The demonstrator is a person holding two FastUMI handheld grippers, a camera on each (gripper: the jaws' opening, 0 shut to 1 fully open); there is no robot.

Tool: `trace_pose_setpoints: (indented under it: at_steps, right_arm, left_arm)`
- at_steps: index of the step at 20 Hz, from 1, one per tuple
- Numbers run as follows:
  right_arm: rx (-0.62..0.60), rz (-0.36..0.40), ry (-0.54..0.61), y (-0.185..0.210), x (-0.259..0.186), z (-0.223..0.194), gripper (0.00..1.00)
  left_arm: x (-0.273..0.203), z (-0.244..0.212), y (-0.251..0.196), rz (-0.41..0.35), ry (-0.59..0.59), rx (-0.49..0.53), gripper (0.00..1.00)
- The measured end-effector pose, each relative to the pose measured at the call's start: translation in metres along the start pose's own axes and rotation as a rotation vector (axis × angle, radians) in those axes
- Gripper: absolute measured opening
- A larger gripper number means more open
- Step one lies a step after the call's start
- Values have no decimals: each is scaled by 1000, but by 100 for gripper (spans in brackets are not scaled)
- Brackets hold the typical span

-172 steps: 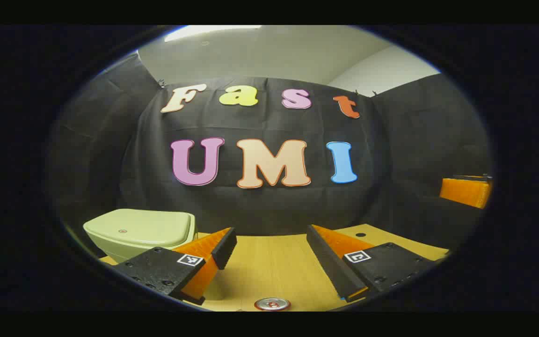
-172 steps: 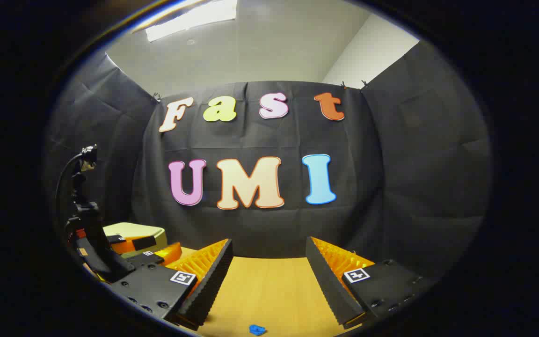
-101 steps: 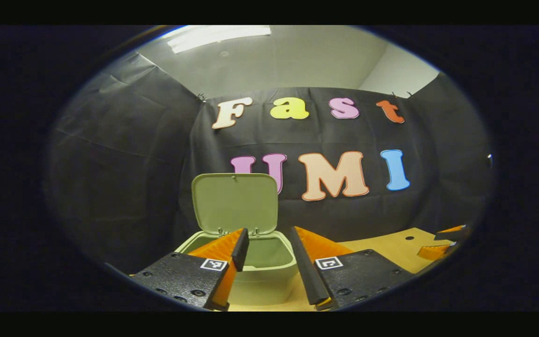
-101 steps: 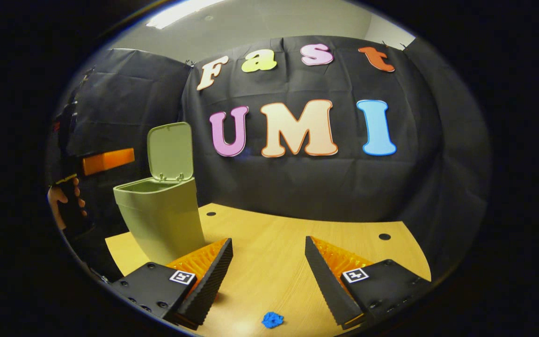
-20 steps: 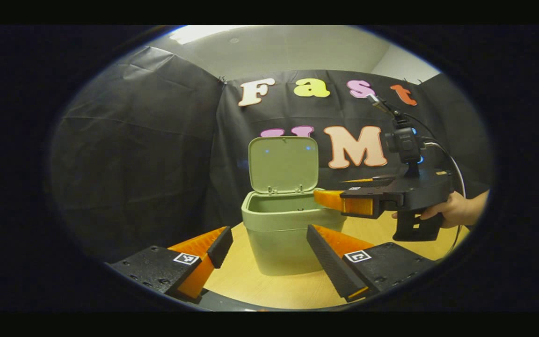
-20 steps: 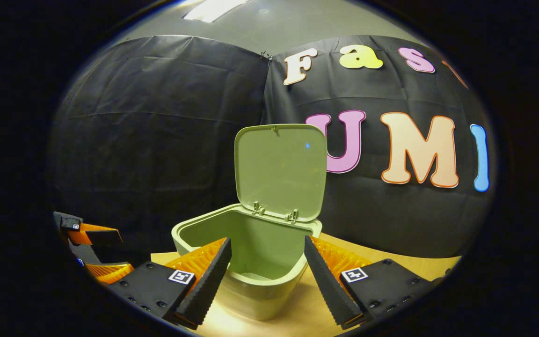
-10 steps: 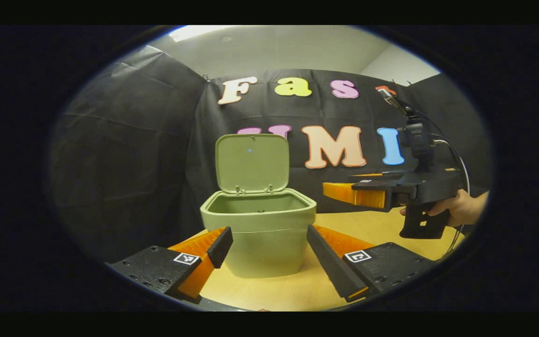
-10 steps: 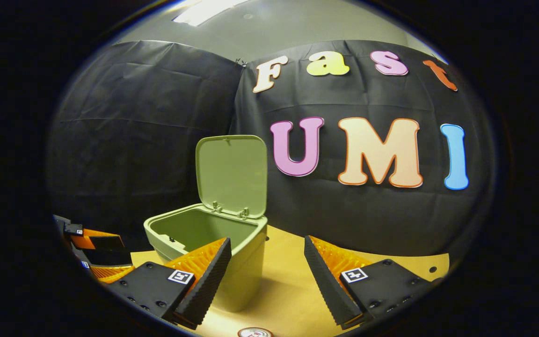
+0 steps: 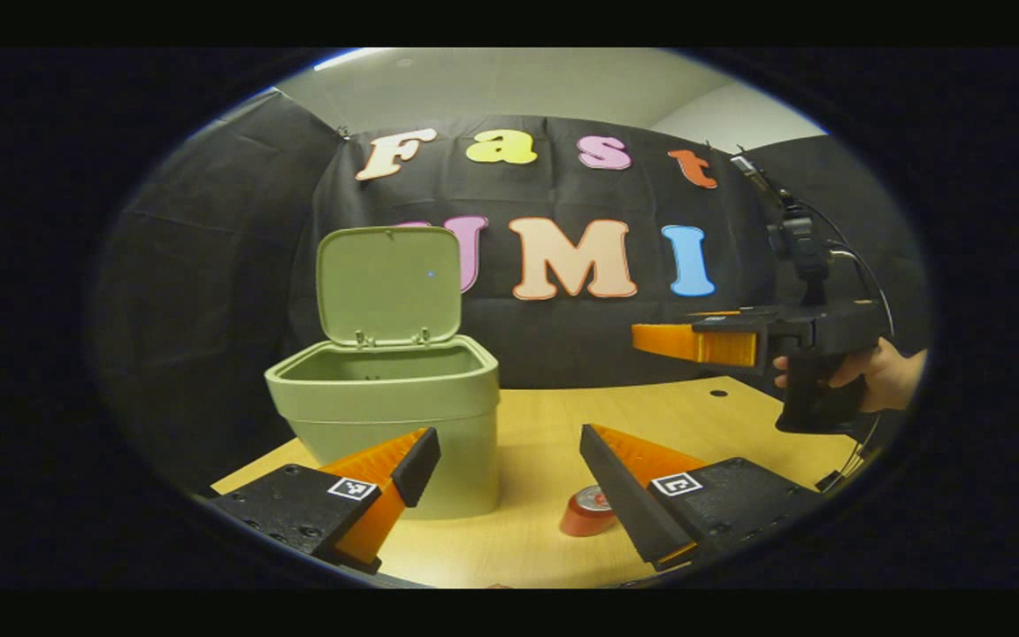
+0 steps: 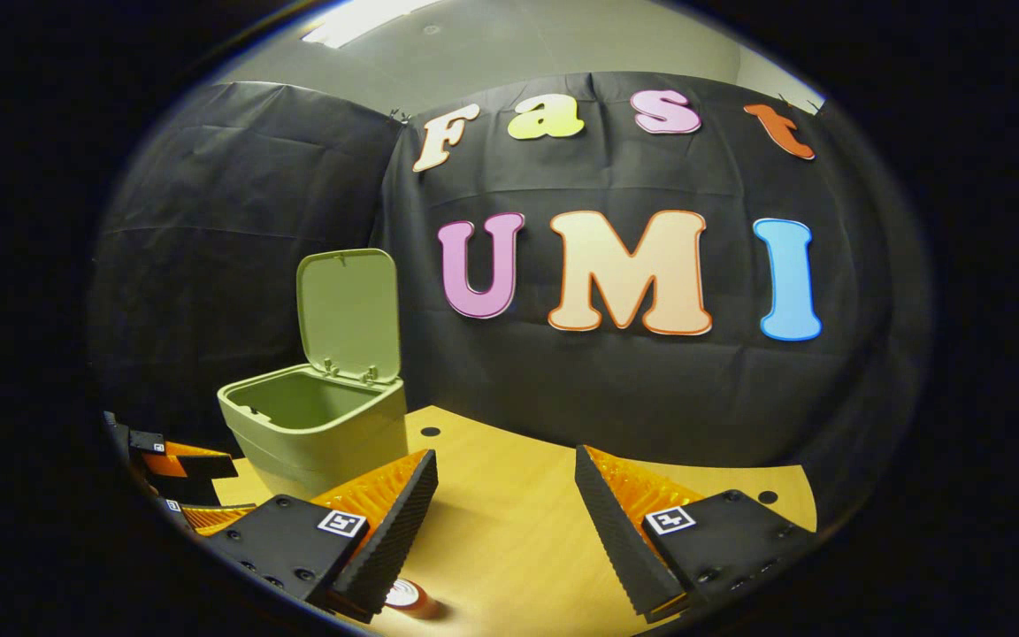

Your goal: Press the lid of the desktop garbage bin to open it, pick up the crumpled paper on the desktop and throw it into the bin, then pick up the pop can on the desktop and drop it into the bin, and finally close the garbage bin lid.

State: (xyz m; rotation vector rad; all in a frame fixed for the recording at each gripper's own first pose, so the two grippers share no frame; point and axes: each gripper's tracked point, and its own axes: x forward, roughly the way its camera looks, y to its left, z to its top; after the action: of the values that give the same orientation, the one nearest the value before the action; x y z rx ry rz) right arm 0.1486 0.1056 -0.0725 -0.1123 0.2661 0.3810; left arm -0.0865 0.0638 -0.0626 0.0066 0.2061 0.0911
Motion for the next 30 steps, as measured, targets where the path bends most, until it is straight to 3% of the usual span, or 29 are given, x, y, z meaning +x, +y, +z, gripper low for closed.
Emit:
trace_pose_setpoints:
  at_steps: [1, 3, 5, 14, 15, 30]
  right_arm:
    - [-2, -23, 7, -12, -4, -4, 98]
    - [0, -64, 26, -35, -12, -13, 98]
    - [4, -102, 42, -56, -22, -22, 98]
    - [23, -244, 93, -126, -71, -47, 100]
    - [19, -255, 97, -131, -75, -49, 98]
    - [29, -333, 201, -161, -125, -100, 99]
  left_arm:
    - [4, -4, -6, -10, 5, 3, 100]
    - [10, -12, -22, -38, 15, 2, 96]
    - [18, -20, -36, -67, 30, -1, 100]
    - [40, -75, -76, -127, 127, -9, 97]
    - [41, -84, -79, -129, 143, -11, 100]
    - [55, -167, -90, -113, 318, 21, 98]
